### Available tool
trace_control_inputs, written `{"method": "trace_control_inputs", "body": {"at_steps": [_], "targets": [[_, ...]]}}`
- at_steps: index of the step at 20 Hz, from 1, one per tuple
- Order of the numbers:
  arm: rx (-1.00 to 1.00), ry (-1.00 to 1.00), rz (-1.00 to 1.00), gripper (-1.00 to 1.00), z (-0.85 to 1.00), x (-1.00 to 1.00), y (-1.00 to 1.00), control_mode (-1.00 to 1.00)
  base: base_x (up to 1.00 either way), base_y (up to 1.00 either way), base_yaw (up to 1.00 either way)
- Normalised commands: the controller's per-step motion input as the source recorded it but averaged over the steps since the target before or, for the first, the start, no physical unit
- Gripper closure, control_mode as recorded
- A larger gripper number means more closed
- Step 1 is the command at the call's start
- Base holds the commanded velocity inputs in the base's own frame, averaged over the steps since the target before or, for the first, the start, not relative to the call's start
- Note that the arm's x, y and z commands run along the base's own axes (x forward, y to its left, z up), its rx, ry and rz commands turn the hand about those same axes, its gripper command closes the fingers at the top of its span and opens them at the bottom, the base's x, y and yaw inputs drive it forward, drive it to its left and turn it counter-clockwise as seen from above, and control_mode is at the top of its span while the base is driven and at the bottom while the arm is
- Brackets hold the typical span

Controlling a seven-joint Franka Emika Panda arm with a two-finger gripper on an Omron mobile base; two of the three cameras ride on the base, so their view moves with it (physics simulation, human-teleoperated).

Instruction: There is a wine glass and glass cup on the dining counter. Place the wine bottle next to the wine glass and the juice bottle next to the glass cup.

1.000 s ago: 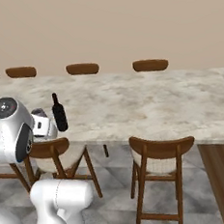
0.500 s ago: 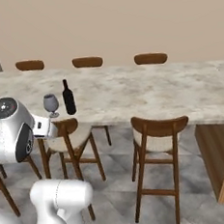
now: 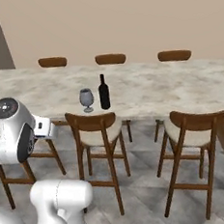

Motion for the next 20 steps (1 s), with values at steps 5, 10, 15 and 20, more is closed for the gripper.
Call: {"method": "trace_control_inputs", "body": {"at_steps": [5,10,15,20], "targets": [[0.00,0.00,0.00,-1.00,0.00,0.00,0.00,1.00,-0.01,0.91,0.00],[0.00,0.00,0.00,-1.00,0.00,0.00,0.00,1.00,0.01,0.90,0.00],[0.00,0.00,0.00,-1.00,0.00,0.00,0.00,1.00,0.07,0.89,0.00],[0.00,0.00,0.00,-1.00,0.00,0.00,0.00,1.00,0.10,0.89,0.00]]}}
